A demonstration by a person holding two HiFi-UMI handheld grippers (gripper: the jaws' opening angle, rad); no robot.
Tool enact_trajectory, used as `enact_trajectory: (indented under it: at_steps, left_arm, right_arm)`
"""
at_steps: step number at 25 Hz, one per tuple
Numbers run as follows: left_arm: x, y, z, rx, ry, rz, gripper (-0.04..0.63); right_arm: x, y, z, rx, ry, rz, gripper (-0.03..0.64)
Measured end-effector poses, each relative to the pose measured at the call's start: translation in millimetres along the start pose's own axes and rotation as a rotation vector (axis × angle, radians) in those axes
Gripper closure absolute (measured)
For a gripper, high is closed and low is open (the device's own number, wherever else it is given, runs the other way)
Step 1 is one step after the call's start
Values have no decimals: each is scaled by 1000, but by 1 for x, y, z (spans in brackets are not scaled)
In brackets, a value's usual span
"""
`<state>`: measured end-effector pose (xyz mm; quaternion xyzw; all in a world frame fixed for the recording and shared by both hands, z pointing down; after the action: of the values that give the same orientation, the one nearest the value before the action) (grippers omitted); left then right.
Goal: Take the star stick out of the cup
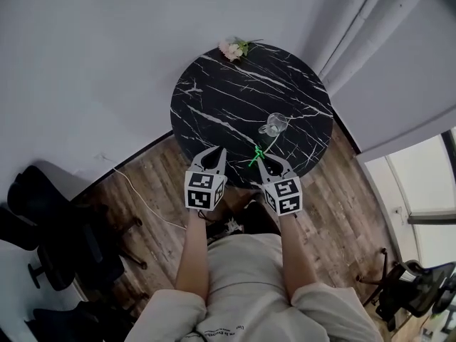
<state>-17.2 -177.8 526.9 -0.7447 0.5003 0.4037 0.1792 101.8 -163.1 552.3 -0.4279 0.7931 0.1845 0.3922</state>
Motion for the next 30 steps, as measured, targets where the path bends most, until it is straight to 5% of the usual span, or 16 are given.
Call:
enact_trajectory:
  at_steps: [30]
  left_arm:
    - [0, -7, -6, -27, 12, -26, 572]
  right_arm:
    - [5, -12, -4, -42, 12, 2, 574]
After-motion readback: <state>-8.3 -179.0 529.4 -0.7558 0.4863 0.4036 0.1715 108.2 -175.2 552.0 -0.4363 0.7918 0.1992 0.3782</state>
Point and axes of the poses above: the fingertips, and each gripper's own axes: z backward along the fingers, y to its left, x out of its top, the point moved 1 cm from there along z, backward along the fingers, and after that the axes turned 12 degrees about y, right-handed, at the moved point
